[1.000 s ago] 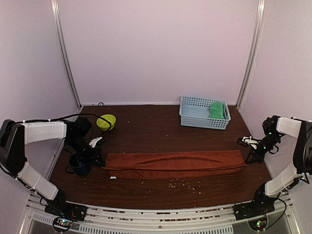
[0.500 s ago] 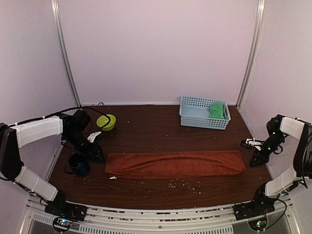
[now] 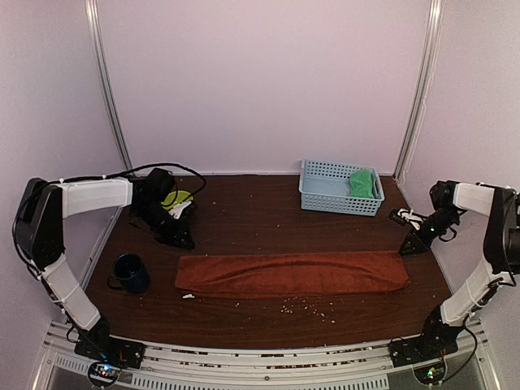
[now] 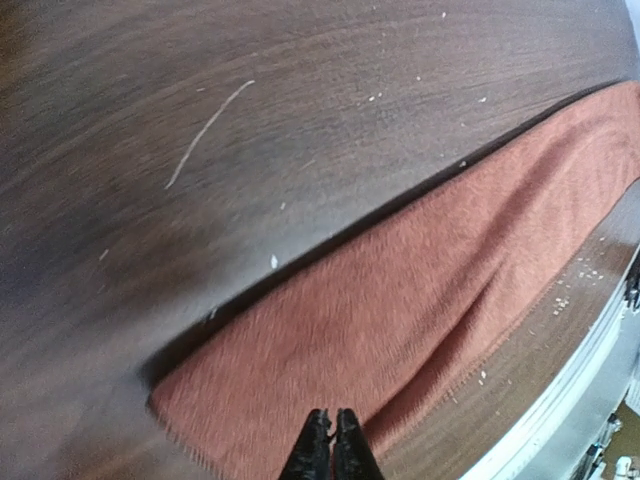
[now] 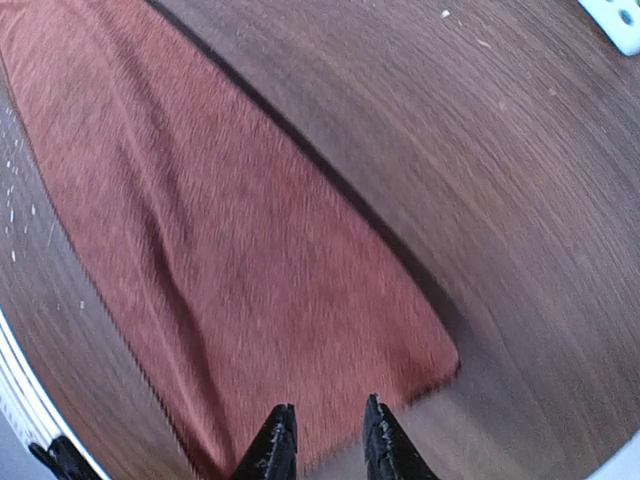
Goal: Roll the towels
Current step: Smooth out the towel at the center of the board.
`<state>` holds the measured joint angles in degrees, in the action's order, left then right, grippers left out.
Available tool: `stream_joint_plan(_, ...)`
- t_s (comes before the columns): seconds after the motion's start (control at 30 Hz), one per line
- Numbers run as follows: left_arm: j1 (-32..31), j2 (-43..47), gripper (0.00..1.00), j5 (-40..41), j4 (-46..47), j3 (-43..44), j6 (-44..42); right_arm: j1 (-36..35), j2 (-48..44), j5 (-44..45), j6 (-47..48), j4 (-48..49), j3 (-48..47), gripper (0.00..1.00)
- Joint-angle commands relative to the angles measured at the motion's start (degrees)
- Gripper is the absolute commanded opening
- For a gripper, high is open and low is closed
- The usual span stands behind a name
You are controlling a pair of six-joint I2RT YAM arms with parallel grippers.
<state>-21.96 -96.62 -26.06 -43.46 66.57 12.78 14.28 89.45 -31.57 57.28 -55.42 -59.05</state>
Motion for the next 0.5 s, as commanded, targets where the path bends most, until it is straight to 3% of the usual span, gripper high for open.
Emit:
stream_joint_plan(0.0, -2.0, -5.7, 0.04, 0.6, 5.5, 1.3, 1.0, -4.3, 4.0, 0.0, -9.9, 8.6, -1.5, 0.25)
stream_joint_plan(0.47, -1.9, -15.2, 0.0, 19.3, 15.6, 1.7, 5.8, -5.4, 14.8, 10.8, -21.3, 18.3, -3.0, 0.27)
